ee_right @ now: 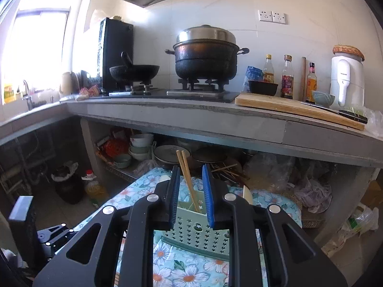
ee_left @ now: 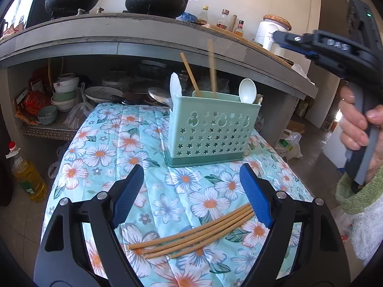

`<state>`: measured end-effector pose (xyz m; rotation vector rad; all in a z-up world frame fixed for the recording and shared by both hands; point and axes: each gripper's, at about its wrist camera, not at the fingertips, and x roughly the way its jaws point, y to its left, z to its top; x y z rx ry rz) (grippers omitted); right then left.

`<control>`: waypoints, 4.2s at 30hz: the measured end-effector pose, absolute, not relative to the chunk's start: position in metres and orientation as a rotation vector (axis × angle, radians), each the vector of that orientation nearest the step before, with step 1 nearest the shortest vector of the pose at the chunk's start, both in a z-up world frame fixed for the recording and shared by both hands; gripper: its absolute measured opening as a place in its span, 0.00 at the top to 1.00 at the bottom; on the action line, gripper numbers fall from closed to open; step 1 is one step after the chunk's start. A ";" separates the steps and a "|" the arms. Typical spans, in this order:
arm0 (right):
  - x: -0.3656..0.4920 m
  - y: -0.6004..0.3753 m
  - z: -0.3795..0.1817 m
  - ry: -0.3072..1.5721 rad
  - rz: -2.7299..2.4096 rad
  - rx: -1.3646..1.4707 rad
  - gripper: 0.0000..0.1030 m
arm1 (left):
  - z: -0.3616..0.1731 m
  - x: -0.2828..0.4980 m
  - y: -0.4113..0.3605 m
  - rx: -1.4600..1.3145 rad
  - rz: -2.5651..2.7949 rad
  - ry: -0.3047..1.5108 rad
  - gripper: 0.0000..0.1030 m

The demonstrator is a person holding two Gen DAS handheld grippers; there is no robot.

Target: Organize utensils

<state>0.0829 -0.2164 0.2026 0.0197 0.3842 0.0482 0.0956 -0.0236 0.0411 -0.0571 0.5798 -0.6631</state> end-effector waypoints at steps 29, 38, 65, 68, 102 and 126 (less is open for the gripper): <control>-0.048 -0.296 -0.003 0.929 -0.165 0.794 0.60 | -0.022 0.051 -0.099 0.420 -0.802 0.659 0.42; -0.056 -0.305 -0.003 0.918 -0.159 0.827 0.60 | -0.060 0.027 -0.142 0.770 -0.747 0.575 0.66; -0.062 -0.320 -0.017 0.897 -0.105 0.905 0.60 | -0.016 0.047 -0.100 0.402 -0.991 0.997 0.75; -0.062 -0.320 -0.017 0.898 -0.099 0.906 0.60 | -0.014 0.061 -0.111 0.329 -1.010 1.021 0.75; -0.056 -0.314 -0.015 0.888 -0.066 0.930 0.60 | 0.021 0.110 -0.137 0.113 -0.972 0.993 0.95; 0.020 -0.250 -0.020 0.948 0.156 0.990 0.60 | 0.076 0.120 -0.017 -0.160 -0.792 0.748 0.96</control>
